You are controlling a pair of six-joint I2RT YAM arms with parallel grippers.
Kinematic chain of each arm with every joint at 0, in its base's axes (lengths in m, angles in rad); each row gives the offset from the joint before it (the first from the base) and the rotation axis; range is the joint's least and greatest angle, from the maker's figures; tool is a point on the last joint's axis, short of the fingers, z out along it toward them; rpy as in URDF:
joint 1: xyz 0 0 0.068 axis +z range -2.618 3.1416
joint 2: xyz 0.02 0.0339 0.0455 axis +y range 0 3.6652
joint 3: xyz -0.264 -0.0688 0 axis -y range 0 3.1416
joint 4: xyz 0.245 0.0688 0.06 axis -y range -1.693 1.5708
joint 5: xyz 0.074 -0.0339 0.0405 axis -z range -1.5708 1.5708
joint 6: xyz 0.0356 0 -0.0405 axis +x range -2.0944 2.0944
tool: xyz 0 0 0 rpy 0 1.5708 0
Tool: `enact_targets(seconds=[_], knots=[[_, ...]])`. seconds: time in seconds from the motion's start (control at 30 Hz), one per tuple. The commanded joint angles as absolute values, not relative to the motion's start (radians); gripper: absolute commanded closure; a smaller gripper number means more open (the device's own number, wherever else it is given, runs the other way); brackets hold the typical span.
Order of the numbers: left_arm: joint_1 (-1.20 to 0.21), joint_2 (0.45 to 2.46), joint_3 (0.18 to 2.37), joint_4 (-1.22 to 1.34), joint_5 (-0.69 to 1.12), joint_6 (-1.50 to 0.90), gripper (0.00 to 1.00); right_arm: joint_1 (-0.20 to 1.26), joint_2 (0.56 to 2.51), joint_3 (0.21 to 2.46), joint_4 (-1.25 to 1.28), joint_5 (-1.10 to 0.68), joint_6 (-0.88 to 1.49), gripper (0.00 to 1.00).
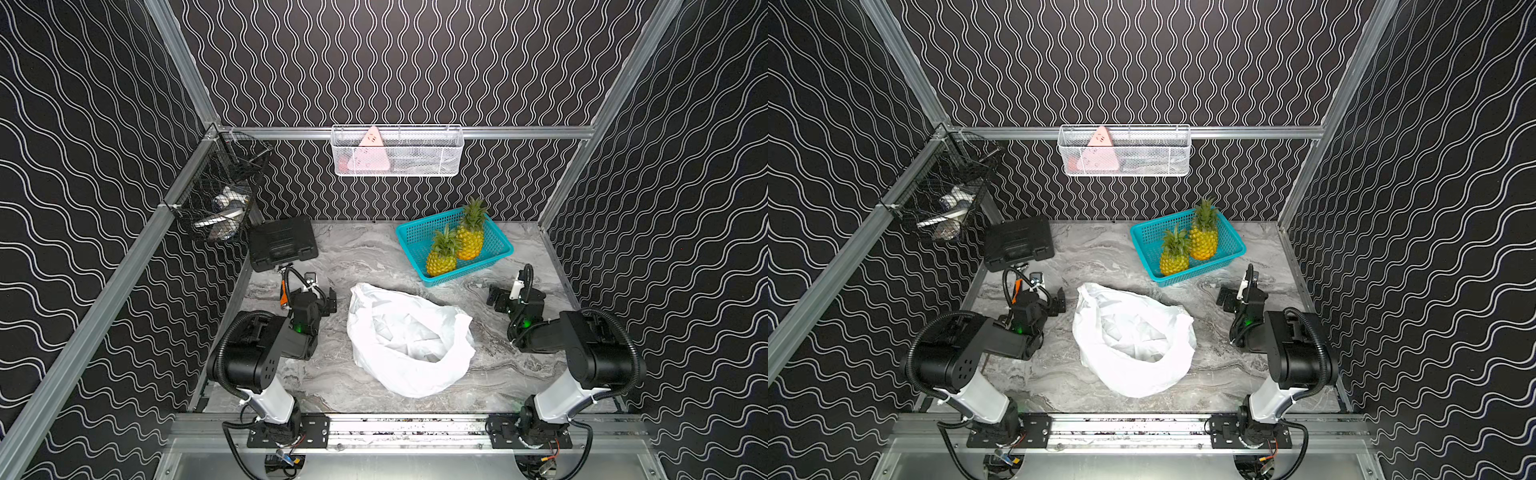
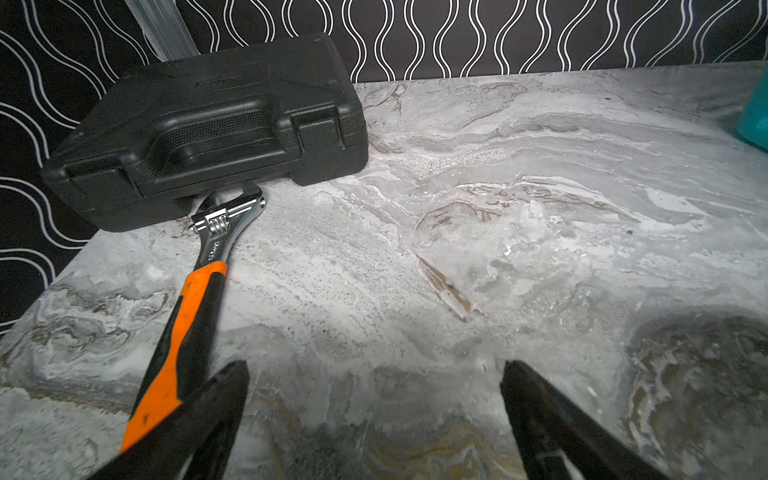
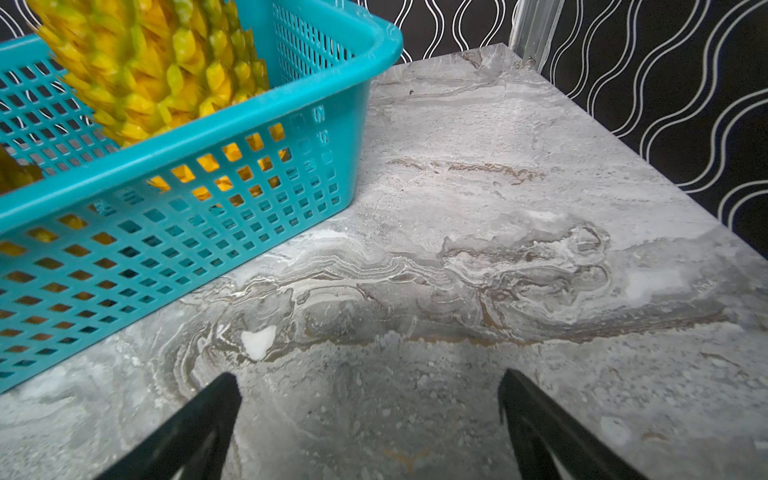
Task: Place the pineapple into a plastic bag & tie a knot
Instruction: Pick up the pineapple from the basket.
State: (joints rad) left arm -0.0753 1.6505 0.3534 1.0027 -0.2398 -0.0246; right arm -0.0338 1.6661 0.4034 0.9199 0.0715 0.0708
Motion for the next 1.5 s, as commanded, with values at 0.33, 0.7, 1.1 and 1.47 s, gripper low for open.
enact_targets(seconds=[0.33, 0.7, 1.1, 1.47], knots=[[-0.122, 1.445, 0.258, 1.081, -0.339, 0.017, 0.01, 0.025, 1.195, 0.404, 0.549, 0.365, 0.26, 0.0], [-0.356, 0.939, 0.771, -0.106, -0.436, -0.399, 0.05, 0.038, 0.956, 0.955, -0.312, -0.078, 0.622, 0.0], [-0.523, 1.048, 1.173, -0.509, 0.22, -0.471, 0.06, 0.312, 1.679, 1.687, -0.602, -0.142, 0.322, 0.0], [-0.522, 1.055, 1.132, -0.614, 0.121, -0.345, 0.01, 0.38, 1.934, 1.702, -0.467, 0.106, 0.258, 0.0]])
